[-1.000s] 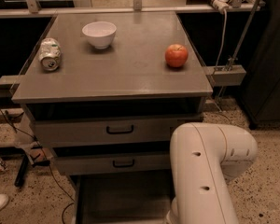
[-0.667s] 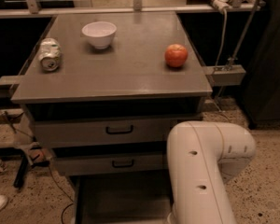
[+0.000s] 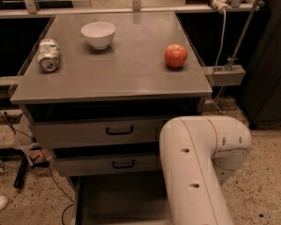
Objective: Open bottom drawer
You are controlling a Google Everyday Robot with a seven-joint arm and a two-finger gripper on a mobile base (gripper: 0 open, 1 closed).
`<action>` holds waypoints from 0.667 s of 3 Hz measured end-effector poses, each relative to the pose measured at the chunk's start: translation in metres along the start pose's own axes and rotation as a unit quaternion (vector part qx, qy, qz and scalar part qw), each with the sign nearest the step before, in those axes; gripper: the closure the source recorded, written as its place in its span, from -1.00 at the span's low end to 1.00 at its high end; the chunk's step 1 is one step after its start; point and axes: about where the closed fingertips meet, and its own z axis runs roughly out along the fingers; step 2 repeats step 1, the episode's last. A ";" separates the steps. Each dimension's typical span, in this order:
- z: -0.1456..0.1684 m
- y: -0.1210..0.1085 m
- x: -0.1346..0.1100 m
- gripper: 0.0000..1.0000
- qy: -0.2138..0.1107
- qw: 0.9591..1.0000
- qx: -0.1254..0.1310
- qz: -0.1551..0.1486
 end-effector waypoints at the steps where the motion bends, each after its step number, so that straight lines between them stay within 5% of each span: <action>1: -0.003 0.002 0.017 -1.00 0.001 0.999 0.004 0.035; 2: -0.003 0.002 0.017 -1.00 0.001 0.999 0.004 0.035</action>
Offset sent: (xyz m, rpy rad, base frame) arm 0.0000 0.0000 0.0000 0.0000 0.0000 0.0000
